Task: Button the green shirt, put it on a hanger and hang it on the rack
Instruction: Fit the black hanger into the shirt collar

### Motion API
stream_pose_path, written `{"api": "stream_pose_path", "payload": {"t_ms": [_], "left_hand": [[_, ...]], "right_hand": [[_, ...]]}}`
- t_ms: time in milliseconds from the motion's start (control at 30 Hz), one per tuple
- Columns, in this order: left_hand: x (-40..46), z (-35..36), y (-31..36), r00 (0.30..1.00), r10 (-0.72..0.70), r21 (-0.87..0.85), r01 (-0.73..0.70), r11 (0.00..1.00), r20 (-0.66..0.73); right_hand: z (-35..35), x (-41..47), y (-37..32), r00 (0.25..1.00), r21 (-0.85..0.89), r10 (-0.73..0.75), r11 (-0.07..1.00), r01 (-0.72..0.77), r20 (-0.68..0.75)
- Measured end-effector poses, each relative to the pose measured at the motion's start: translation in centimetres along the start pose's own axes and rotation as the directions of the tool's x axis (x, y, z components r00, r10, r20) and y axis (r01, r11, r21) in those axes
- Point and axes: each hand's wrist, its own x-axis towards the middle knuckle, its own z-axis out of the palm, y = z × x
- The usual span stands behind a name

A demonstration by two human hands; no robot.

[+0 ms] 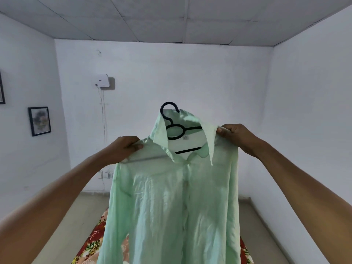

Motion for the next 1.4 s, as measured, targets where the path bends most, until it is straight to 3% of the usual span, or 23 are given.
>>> {"api": "stream_pose_path", "payload": {"t_ms": [133,233,333,400,533,733,900,1067,1133,1400], "left_hand": [[0.3,0.9,-0.9,0.984,-0.076,-0.144,0.053,0.988,-0.163],[0.3,0.7,-1.6,0.982,-0.095,-0.209,0.060,0.976,-0.162],[0.4,0.2,-2.0,0.990,-0.061,-0.155,0.040,0.987,-0.131],[0.4,-0.1,-2.1,0.993,-0.017,-0.115,0.004,0.993,-0.113],[0.4,-0.2,-2.4,0.992,0.026,-0.105,-0.039,0.994,-0.121],[0.5,-0.5,-2.6,0.991,0.053,-0.163,-0.073,0.984,-0.121],[1.0,-0.7,-3.1,0.990,0.045,-0.179,-0.069,0.981,-0.136],[0.8,-0.8,-3.1,0.981,0.060,-0.266,-0.109,0.958,-0.185],[0.8,-0.7,-3.0,0.979,0.068,-0.284,-0.122,0.951,-0.194],[0.8,-0.4,-3.5,0.987,0.069,-0.260,-0.106,0.960,-0.146]], "right_hand": [[0.7,-0.6,-0.5,0.999,0.075,-0.041,0.996,0.042,-0.013],[0.1,-1.0,0.4,0.990,0.103,0.061,0.992,-0.074,0.127],[-1.6,-0.5,1.1,0.884,-0.259,0.307,0.940,-0.223,0.354],[-2.2,-0.5,0.7,0.844,-0.421,0.379,0.883,-0.207,0.380],[-1.9,-0.8,0.1,0.914,-0.222,0.259,0.955,-0.195,0.314],[-0.9,-0.5,0.5,0.974,-0.253,0.179,0.957,-0.140,0.141],[0.3,0.0,-0.8,0.994,-0.394,0.112,0.914,-0.101,0.004],[1.7,-0.1,-2.3,0.977,-0.313,0.161,0.943,-0.111,0.139],[2.6,0.0,-2.5,0.980,-0.304,0.151,0.947,-0.106,0.128],[6.2,1.1,-3.3,0.972,-0.366,-0.026,0.929,-0.063,-0.234]]}}
